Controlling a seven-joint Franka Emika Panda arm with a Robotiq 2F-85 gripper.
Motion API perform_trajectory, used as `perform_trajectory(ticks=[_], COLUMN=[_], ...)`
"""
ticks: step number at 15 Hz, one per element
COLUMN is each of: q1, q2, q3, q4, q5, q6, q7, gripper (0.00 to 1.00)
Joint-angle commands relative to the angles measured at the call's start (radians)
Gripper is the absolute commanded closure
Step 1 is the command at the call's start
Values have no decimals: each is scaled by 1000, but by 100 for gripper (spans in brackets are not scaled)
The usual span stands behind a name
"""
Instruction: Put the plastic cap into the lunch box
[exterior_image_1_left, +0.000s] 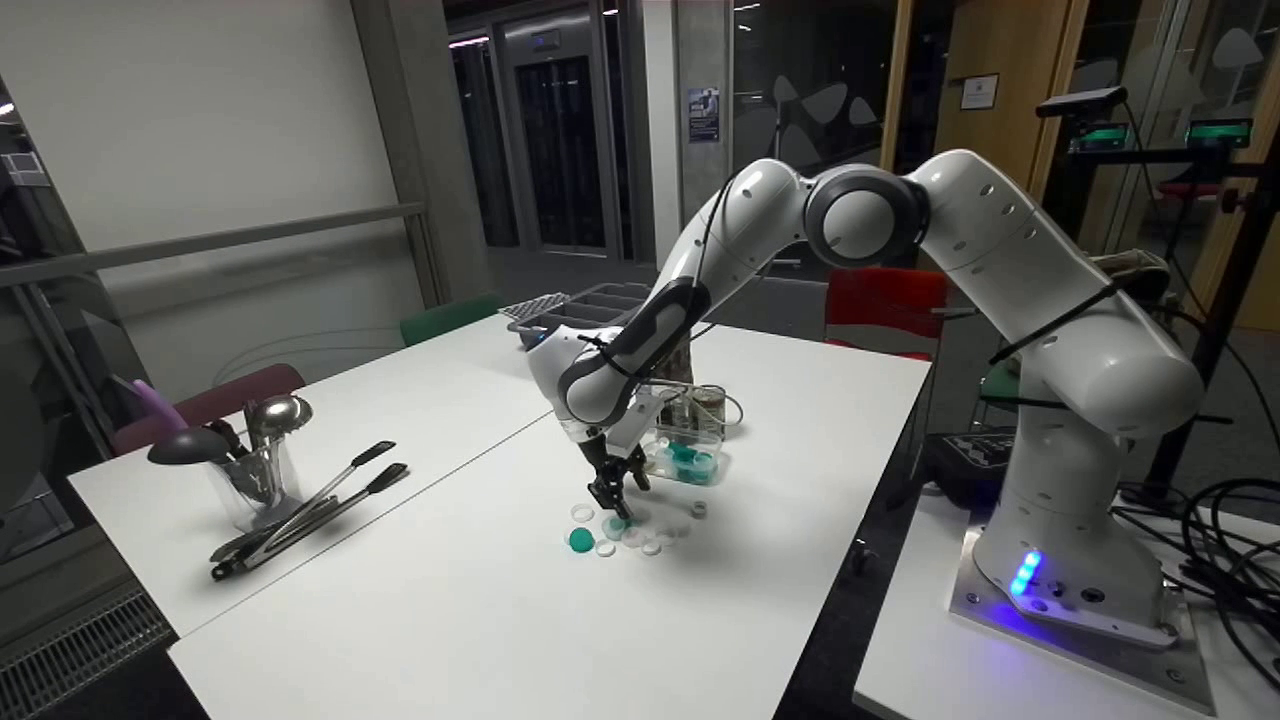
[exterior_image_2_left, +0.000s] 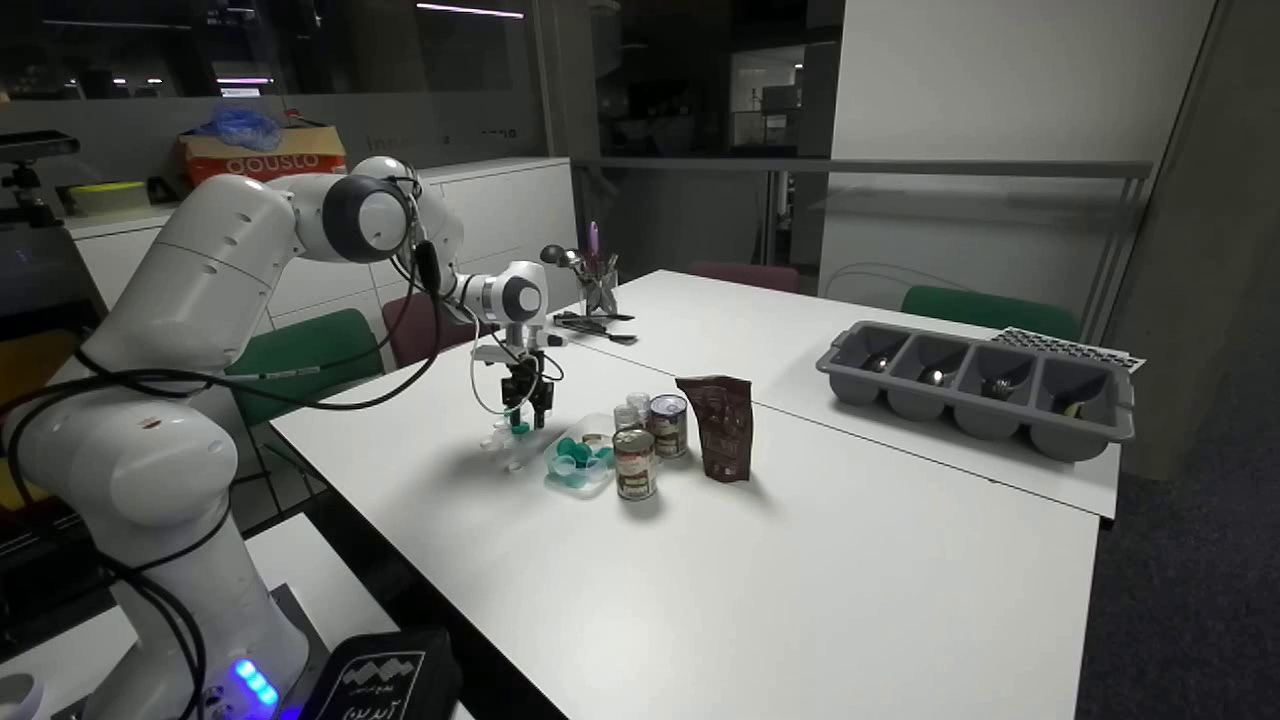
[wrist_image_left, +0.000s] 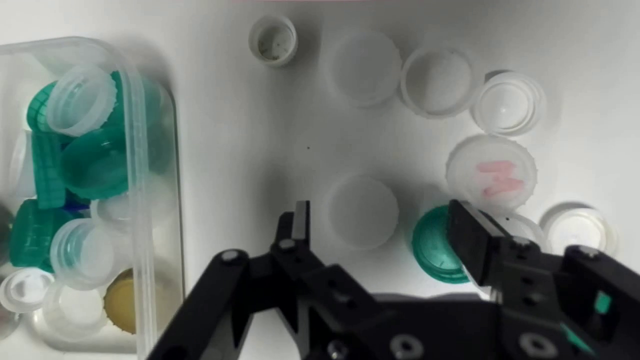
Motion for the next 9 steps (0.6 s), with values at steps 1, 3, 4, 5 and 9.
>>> perform_trajectory(ticks=[1,3,4,5,9], q1=[-18,-18,-17,-16,-15], q2=[-13,-19,-26,-34,-39], q3=[15,14,14,13,12], q4=[4,-6,-15,-25,-29], q5=[17,17,18,17,16], q6=[-31,-24,-18,-14,-15], q7=[-27,-23,-20,-15,-13], gripper=[0,0,0,0,0])
